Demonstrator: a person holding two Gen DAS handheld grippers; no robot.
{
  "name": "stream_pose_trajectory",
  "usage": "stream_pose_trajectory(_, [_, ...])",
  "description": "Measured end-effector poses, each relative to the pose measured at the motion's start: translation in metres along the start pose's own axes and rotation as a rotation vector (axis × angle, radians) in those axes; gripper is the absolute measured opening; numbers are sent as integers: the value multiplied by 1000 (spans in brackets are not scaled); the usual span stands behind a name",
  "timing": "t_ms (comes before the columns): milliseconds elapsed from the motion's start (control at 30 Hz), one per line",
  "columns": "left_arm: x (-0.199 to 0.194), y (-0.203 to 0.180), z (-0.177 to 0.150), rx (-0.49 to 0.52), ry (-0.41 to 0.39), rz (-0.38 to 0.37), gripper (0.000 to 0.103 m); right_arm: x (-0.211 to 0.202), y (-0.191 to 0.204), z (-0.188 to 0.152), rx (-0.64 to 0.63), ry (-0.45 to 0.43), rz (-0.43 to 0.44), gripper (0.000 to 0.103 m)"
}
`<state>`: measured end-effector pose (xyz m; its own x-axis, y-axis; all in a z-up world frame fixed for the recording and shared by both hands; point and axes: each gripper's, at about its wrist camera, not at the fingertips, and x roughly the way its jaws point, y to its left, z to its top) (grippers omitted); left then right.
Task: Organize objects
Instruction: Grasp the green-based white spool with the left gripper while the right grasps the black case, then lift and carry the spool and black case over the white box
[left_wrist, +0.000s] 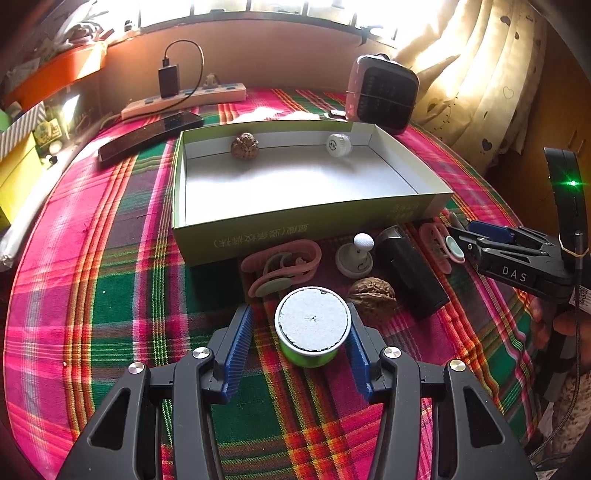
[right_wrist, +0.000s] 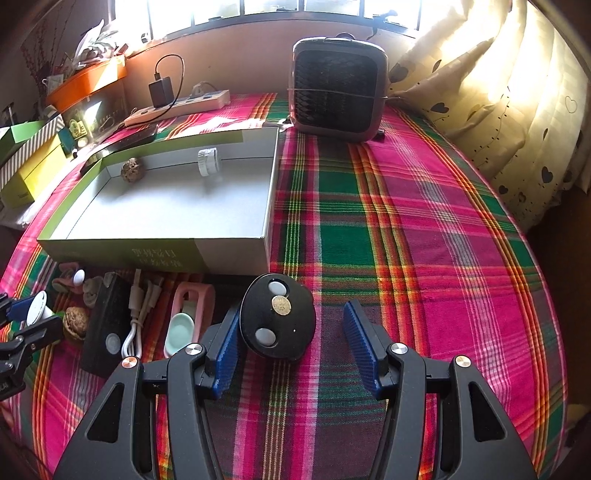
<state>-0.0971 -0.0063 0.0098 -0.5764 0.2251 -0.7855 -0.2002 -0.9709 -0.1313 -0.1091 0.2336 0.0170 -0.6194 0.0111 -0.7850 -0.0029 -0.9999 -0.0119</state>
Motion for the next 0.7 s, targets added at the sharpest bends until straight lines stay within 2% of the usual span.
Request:
stream_pose_trajectory(200, [1, 1, 1, -29, -2, 4, 46, -1, 0, 0, 2, 0, 6, 54])
stream_pose_trajectory(267, [1, 1, 1, -30, -7, 9, 45, -1, 0, 0, 2, -3, 10, 49])
stream_pose_trajectory(400, [1, 3, 1, -43, -9, 22, 34, -2, 0, -1, 0, -5, 15, 43])
stream_pose_trajectory(467, [0, 4, 1, -47, -10, 20, 33, -2, 0, -1, -1, -6, 17, 39])
stream_pose_trajectory(700, [0, 5, 0, -52, -12, 21, 30, -2, 1, -1, -2, -7, 19, 39])
